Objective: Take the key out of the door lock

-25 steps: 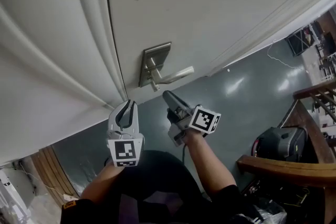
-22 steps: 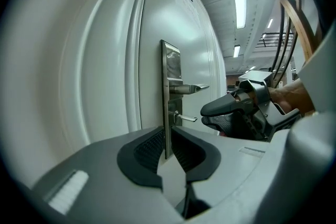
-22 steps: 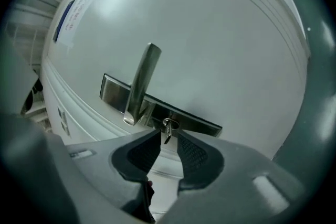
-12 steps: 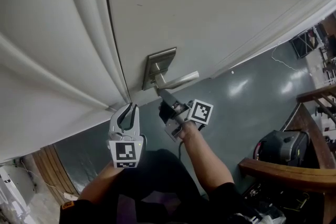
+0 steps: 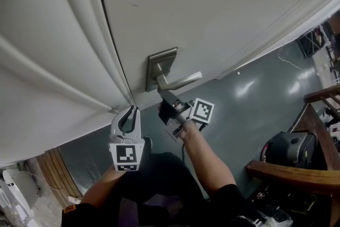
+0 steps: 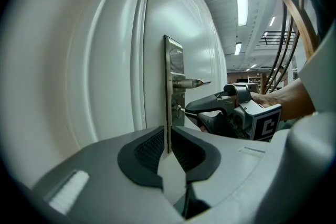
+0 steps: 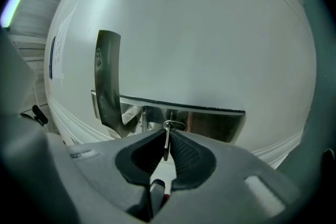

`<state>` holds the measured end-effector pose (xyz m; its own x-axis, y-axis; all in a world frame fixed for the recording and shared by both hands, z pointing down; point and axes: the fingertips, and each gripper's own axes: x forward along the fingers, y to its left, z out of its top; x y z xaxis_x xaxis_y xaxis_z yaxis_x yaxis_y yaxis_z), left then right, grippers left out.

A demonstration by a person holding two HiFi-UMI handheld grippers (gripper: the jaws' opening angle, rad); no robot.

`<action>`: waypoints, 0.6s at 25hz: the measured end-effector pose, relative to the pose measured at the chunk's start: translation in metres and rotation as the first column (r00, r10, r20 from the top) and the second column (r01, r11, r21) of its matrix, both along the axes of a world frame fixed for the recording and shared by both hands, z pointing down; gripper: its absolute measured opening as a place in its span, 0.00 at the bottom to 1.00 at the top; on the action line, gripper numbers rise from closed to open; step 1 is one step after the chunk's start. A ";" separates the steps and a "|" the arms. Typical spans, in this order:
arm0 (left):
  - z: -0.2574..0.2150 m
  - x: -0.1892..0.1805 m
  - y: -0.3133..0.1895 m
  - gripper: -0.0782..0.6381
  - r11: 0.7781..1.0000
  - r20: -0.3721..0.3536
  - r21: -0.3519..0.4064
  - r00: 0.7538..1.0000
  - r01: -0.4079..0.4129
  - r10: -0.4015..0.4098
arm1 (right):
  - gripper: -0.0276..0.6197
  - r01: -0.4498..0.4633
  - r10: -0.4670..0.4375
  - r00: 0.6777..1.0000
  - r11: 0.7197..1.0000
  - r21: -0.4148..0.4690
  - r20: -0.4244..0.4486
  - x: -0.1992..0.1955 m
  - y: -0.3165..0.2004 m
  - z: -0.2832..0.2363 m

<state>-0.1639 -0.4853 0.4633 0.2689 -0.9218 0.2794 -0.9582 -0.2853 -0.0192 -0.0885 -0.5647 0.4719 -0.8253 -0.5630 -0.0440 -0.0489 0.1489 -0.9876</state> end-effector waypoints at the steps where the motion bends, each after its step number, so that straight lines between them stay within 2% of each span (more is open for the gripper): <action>1: 0.001 0.001 0.000 0.19 1.000 -0.004 -0.001 1.000 -0.004 0.004 | 0.07 0.001 -0.001 1.000 1.000 -0.008 0.007 0.001 0.002 0.000; 9: -0.002 0.013 0.001 0.18 1.000 -0.035 0.000 0.999 -0.026 0.026 | 0.07 0.001 0.000 1.000 1.000 -0.031 0.022 0.018 0.033 0.002; 12: -0.003 0.020 0.003 0.18 0.999 -0.051 -0.001 0.998 -0.032 0.032 | 0.07 -0.001 0.002 1.000 1.000 0.011 -0.026 0.027 0.049 -0.003; 15: -0.006 0.030 0.008 0.16 0.999 -0.071 0.003 0.996 -0.045 0.045 | 0.07 -0.023 0.034 0.992 0.996 0.087 -0.123 0.042 0.068 -0.011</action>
